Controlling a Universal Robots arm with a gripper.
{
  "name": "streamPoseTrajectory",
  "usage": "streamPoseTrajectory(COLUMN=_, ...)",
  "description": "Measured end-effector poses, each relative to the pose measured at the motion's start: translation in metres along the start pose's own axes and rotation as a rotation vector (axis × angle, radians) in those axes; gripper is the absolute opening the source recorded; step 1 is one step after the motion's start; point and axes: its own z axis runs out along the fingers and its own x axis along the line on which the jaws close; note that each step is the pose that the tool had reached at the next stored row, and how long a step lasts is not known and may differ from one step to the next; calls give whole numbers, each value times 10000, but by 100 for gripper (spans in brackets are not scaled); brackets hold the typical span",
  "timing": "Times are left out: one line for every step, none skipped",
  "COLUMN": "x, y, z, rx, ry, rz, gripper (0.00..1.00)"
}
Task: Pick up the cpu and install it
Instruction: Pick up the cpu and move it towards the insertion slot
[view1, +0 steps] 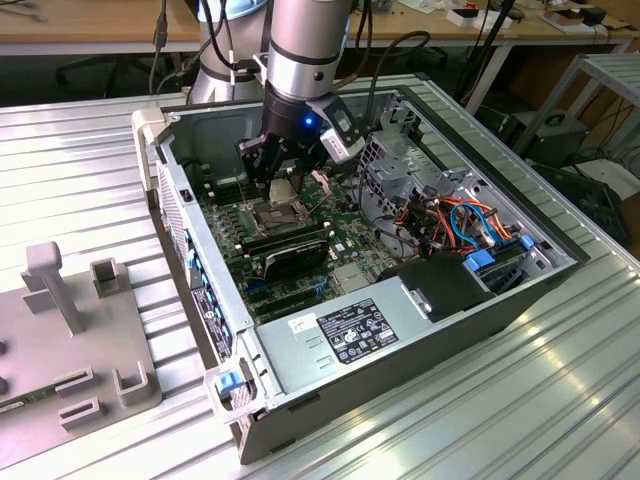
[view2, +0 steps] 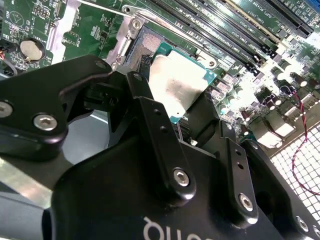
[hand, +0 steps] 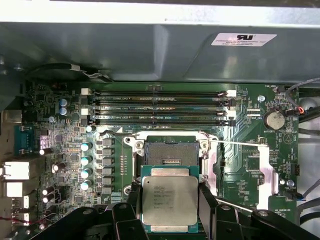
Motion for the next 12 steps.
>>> streamPoseTrajectory(x=-5, y=0, z=1, rx=-2, ry=-1, rz=0, gripper=55)
streamPoseTrajectory(x=-11, y=0, z=1, rx=0, ry=0, rz=0, gripper=55)
streamPoseTrajectory(x=-14, y=0, z=1, rx=0, ry=0, rz=0, gripper=55)
streamPoseTrajectory(x=-15, y=0, z=1, rx=0, ry=0, rz=-1, gripper=55)
streamPoseTrajectory(x=-16, y=0, z=2, rx=0, ry=0, rz=0, gripper=55)
streamPoseTrajectory(x=-16, y=0, z=2, rx=0, ry=0, rz=1, gripper=55)
streamPoseTrajectory(x=-17, y=0, z=1, rx=0, ry=1, rz=-1, gripper=55)
streamPoseTrajectory(x=-17, y=0, z=2, rx=0, ry=0, rz=-1, gripper=55)
streamPoseTrajectory(x=-17, y=0, z=2, rx=0, ry=0, rz=-1, gripper=55)
streamPoseTrajectory(x=-17, y=0, z=2, rx=1, ry=1, rz=-1, gripper=55)
streamPoseTrajectory(x=-17, y=0, z=5, rx=0, ry=0, rz=-1, gripper=55)
streamPoseTrajectory(x=-17, y=0, z=6, rx=1, ry=0, rz=-1, gripper=55)
